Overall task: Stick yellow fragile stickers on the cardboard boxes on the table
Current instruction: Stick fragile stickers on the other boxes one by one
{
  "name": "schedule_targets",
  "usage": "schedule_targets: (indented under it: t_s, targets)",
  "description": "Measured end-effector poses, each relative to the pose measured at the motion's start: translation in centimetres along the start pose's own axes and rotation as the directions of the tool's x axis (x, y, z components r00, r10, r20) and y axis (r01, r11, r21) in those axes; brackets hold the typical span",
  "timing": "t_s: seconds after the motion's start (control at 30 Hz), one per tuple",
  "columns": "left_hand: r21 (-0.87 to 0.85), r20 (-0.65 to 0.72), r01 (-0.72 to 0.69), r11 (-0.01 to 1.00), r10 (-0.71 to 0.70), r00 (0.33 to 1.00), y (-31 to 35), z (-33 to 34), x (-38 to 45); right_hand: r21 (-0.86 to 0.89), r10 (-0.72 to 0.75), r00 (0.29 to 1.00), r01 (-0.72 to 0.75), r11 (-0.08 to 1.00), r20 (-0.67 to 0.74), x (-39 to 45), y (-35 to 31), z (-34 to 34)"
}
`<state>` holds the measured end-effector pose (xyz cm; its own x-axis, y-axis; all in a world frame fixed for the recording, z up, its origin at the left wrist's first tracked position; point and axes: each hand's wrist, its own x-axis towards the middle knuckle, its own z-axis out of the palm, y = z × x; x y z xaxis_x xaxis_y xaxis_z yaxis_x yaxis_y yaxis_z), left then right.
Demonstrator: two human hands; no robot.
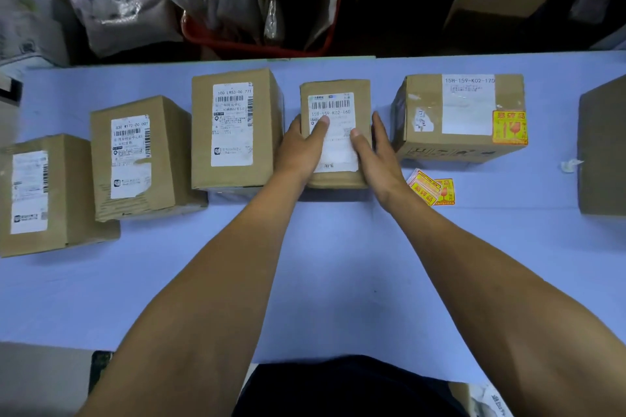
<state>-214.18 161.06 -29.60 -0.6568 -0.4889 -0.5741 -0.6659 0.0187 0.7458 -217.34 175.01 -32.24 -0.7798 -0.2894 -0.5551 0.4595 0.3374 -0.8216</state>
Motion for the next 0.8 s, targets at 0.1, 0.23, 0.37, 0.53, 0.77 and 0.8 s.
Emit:
schedule_targets:
  t_s: [0.1,0.23,0.37,0.53,0.77,0.8]
  targets:
    - [-0.031,0.029,-0.065,0.997,0.066,0.997,-1.8,-0.2,0.3,0.01,-0.012,0.997,0.011,1.0,0.072,0.7,0.4,0.0]
    - [-0.13,0.048,-0.091,0.987,0.097,0.994,-2.5,0.3,0.8,0.041,-0.007,0.995,0.003,0.999,0.099,0.9,0.8,0.0]
    - [-0.188,0.077,-0.08,0.979,0.096,0.992,-2.4,0.4,0.5,0.035,-0.02,0.994,0.016,0.999,0.112,0.5,0.4,0.0]
    - [-0.196,0.067,-0.073,0.978,0.088,0.994,-4.0,0.3,-3.1,-0.002,-0.002,0.991,0.003,1.0,0.134,-3.0,1.8,-0.4]
    - [-0.154,0.104,-0.042,0.987,0.058,0.993,-8.7,0.4,-9.3,-0.074,-0.029,0.991,0.039,0.997,0.132,-9.9,5.3,-0.8]
    - [-0.139,0.104,-0.044,0.989,0.059,0.993,-9.1,0.5,-9.9,-0.081,-0.022,0.991,0.033,0.996,0.132,-10.5,5.6,-0.9]
